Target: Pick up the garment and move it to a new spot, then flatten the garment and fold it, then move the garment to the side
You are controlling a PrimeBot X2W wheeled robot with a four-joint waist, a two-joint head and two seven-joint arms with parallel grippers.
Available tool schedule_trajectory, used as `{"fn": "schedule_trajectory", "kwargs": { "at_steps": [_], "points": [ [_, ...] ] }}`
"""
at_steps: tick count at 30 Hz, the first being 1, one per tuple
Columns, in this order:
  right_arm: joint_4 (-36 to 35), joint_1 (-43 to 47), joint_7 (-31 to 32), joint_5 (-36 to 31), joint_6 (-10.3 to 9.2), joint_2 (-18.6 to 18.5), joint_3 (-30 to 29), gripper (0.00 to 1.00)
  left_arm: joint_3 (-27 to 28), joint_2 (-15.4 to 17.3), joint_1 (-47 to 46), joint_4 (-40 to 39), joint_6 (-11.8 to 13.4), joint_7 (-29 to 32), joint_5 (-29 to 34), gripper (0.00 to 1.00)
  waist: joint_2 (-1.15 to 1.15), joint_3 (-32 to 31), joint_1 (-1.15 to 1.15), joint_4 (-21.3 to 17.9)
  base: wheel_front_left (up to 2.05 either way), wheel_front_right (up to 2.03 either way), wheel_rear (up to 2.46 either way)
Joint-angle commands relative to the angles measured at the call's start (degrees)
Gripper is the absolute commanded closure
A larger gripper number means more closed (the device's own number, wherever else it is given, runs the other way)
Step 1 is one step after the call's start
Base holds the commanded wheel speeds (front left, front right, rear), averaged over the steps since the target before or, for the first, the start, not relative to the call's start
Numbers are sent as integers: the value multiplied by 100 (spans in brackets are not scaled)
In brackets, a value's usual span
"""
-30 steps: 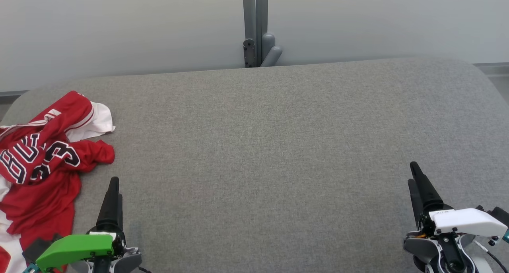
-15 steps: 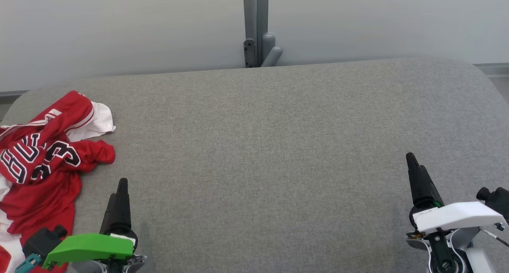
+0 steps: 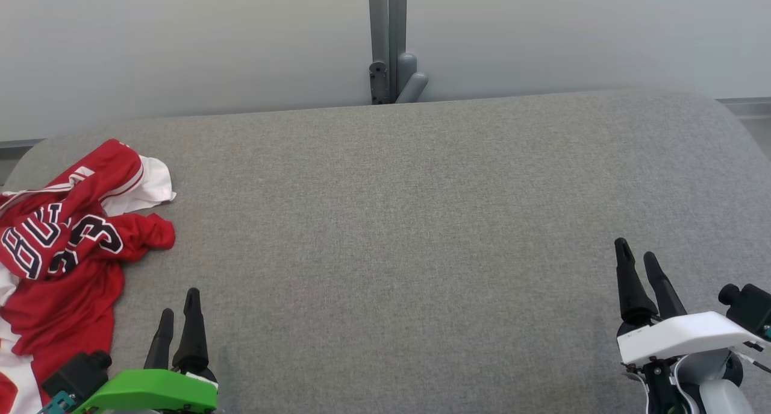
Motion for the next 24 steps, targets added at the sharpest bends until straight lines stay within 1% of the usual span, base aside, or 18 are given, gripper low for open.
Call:
{"fn": "schedule_trajectory", "kwargs": {
  "at_steps": [1,16,24],
  "points": [
    [-104,-22,-54,-173,12,-62,-3,0,-12,59,-34,-71,-11,-56,164,0,8,0,0,1,0,0,0],
    [-174,-33,-320,-1319,14,-99,-15,0,-114,61,94,-258,-51,-310,1246,0,11,-9,0,-1,0,0,0],
    [-238,18,-449,-1787,15,-96,-29,0,-134,69,173,-346,-53,-437,1749,0,12,-11,0,5,0,0,0]
  ]
}}
